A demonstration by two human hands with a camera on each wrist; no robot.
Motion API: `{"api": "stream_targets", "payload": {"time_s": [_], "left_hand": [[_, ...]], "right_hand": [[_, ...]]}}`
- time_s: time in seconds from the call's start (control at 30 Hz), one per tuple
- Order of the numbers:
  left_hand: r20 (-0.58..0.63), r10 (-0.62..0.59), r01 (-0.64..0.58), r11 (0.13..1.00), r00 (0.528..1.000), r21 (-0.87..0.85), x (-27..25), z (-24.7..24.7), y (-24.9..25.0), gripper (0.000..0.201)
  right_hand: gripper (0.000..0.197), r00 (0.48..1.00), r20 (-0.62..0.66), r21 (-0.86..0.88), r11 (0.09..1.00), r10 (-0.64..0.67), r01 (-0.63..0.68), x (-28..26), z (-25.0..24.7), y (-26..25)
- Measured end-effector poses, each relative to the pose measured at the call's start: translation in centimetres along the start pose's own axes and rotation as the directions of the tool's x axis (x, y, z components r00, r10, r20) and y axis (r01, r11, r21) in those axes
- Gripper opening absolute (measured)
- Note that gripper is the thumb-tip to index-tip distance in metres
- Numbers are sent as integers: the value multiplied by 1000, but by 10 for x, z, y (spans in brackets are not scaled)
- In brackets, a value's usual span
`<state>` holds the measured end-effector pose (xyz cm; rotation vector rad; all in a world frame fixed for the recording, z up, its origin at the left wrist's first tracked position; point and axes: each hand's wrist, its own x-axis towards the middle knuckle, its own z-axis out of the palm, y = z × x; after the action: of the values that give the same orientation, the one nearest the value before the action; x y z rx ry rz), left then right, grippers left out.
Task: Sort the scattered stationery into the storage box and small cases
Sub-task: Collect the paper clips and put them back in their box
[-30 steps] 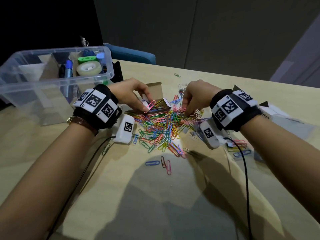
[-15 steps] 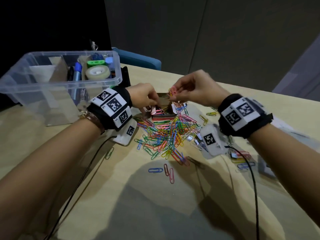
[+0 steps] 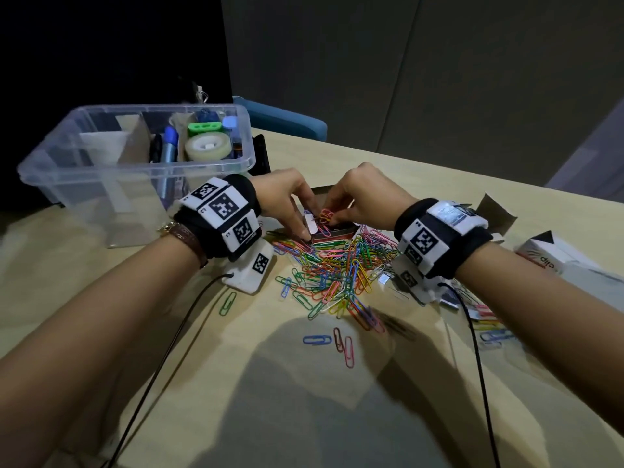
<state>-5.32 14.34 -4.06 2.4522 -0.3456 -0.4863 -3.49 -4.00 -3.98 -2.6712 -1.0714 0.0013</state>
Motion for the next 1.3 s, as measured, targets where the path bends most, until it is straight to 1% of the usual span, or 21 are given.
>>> {"api": "stream_targets", "payload": {"time_s": [0.07,0.17,0.33,0.4,0.47,0.57,0.63,0.7,0.8,0.83,0.87,0.93,0.97,1.0,1.03,1.07,1.1,1.13,1.17,1.23,1.3], "left_hand": [[1,7,-7,1000,1000,0,-1,0,-2,37],[-16,17,-17,1000,1000,-8,0,0,-3,37],[-37,17,-19,998,999,-58,0,0,-3,31],[-64,46,-48,998,997,-38,2,0,-5,30],[-103,75,-71,996,992,44,4,0,-8,31],[-145,85,-68,991,986,117,6,0,-8,29],[-147,81,-68,993,986,97,7,1,-7,23],[-136,61,-58,998,989,28,8,2,-7,20],[-177,34,-36,999,984,-10,11,4,-6,17],[-199,36,-36,999,979,0,12,5,-5,15],[-218,41,-38,999,975,15,12,5,-3,14],[-234,45,-37,999,971,40,12,6,1,12],[-235,41,-31,999,971,44,13,6,2,12],[-234,38,-28,999,971,47,13,6,2,12],[-228,38,-28,998,973,50,13,6,3,12],[-215,40,-29,998,976,51,12,6,3,12],[-196,38,-28,998,980,51,11,6,4,13],[-179,31,-22,998,983,50,11,6,5,14],[-170,21,-13,999,985,46,10,6,6,16],[-163,-1,8,999,987,39,9,6,7,22],[-149,-14,19,999,989,33,8,7,8,24]], "right_hand": [[20,999,18,-61,998,36,-34,1,3,-3],[22,998,14,-11,998,60,-60,1,3,-4],[17,993,-95,18,998,64,-62,-8,-13,-3],[28,997,-55,-22,998,51,-53,-13,-14,-9],[32,999,8,-107,994,34,-33,-15,-8,-15],[17,1000,9,-164,986,28,-26,-13,-3,-14],[10,997,-34,-137,988,63,-67,-13,-9,-10],[8,992,-61,-90,990,107,-113,-14,-17,-3],[9,982,-93,87,984,166,-158,-14,-18,7],[10,979,-85,109,978,186,-177,-14,-15,9],[12,977,-76,80,977,202,-196,-15,-12,10],[17,974,-108,-56,977,197,-204,-17,-9,9],[18,978,-126,-94,980,164,-176,-19,-11,7],[17,986,-118,-80,989,117,-127,-20,-14,5],[17,996,-70,-26,998,60,-62,-22,-18,3],[20,1000,16,38,999,5,-5,-25,-23,0],[27,991,131,74,997,-32,23,-27,-27,-3],[36,968,248,64,998,-42,27,-29,-28,-6],[47,938,344,10,1000,-29,28,-30,-28,-8],[60,897,441,-123,991,0,61,-30,-20,-9],[56,891,452,-117,988,-32,95,-29,-11,-7]]}}
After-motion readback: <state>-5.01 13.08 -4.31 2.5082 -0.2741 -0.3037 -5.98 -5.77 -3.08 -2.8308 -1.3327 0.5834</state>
